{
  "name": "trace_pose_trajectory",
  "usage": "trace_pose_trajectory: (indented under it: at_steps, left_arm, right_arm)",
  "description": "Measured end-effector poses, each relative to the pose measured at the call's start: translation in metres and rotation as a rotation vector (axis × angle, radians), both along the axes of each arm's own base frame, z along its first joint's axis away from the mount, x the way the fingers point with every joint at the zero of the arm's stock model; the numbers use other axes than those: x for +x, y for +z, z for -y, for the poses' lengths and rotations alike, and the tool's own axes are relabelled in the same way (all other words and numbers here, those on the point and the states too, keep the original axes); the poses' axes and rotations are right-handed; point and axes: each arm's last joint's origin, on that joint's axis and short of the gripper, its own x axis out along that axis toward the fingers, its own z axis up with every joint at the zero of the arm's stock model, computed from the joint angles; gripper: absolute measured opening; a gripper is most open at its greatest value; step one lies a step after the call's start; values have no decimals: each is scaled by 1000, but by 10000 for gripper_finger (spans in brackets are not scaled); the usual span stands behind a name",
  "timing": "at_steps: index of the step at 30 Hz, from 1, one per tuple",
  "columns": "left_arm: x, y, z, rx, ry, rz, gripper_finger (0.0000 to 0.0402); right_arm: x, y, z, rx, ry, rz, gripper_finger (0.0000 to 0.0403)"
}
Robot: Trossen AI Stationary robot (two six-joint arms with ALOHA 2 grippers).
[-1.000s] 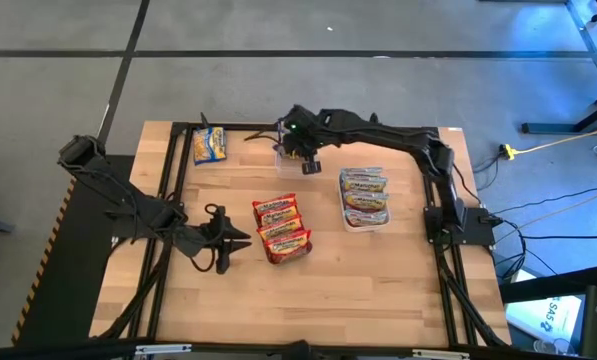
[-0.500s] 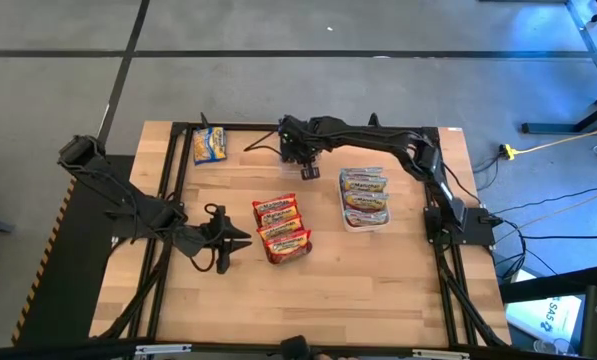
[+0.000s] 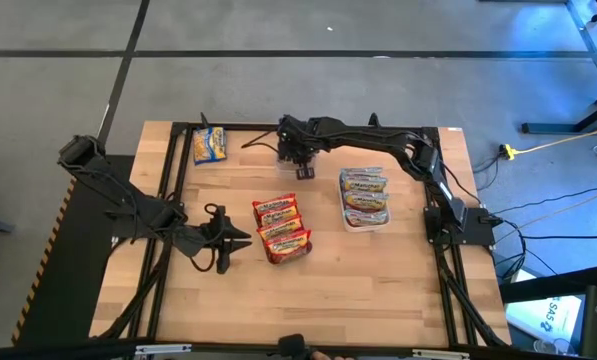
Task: Sort Maruchan noodles
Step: Put the blue noodle pack into the transparent bin
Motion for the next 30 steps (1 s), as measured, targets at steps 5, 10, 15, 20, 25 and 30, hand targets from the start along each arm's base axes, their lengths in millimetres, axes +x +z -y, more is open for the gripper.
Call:
trace_pose_trajectory:
  at_steps: [5, 10, 15, 20, 25, 30]
  left_arm:
    - [1, 1, 1, -13, -2, 9, 89]
    - [1, 2, 1, -20, -8, 19, 89]
    - [1, 2, 1, -20, -10, 22, 89]
    - [1, 2, 1, -11, -15, 21, 89]
    - [1, 2, 1, -12, -15, 22, 89]
    - [2, 2, 1, -10, -15, 19, 89]
  right_arm:
    - [2, -5, 1, 0, -4, 0, 30]
    - [5, -26, 2, 7, 3, -59, 53]
    - [7, -25, 0, -33, -9, -71, 128]
    - [10, -14, -2, -135, -44, -80, 184]
    - [12, -11, -1, -153, -51, -65, 201]
    - [13, -11, -1, -183, -62, -66, 196]
